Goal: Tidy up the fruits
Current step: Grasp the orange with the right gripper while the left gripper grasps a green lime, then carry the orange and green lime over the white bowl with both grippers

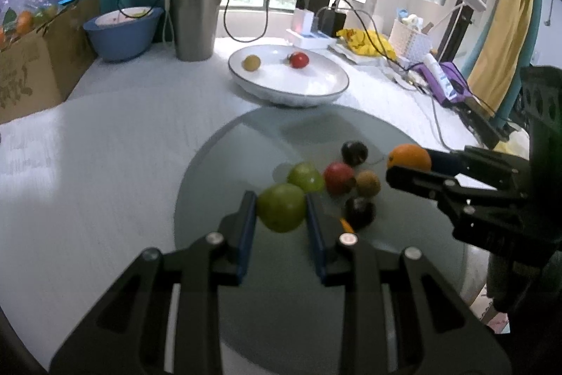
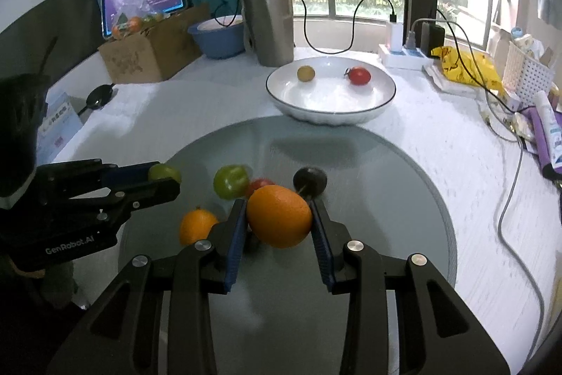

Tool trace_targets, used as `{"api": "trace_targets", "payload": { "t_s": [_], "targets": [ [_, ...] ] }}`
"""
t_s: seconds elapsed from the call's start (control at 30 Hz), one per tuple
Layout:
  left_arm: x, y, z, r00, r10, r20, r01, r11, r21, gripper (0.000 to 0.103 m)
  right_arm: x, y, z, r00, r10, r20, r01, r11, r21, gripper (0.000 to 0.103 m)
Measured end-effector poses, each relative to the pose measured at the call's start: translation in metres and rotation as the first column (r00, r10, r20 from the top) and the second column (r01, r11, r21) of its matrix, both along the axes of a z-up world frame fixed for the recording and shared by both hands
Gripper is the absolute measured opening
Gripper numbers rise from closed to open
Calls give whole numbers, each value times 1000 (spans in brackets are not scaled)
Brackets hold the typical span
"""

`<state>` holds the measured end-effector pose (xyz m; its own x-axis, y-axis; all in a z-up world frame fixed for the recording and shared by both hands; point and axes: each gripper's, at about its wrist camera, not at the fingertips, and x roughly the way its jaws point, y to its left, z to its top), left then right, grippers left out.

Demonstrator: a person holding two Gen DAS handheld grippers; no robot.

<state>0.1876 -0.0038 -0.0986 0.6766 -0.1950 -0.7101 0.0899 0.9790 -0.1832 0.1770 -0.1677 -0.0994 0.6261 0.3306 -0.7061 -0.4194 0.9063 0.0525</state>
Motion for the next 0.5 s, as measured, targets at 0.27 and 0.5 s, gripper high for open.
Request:
{"api": "trace_targets", "payload": {
  "t_s": [0.27, 0.5],
  "targets": [
    [21, 2, 11, 999, -27, 28, 28, 999, -22, 29, 20, -2, 14, 1000, -8, 29, 8, 1000, -1, 38],
    [44, 1, 21, 997, -47, 55, 47, 999, -12, 29, 39, -5, 24, 998, -19, 56, 19, 1000, -2, 38]
  ]
}}
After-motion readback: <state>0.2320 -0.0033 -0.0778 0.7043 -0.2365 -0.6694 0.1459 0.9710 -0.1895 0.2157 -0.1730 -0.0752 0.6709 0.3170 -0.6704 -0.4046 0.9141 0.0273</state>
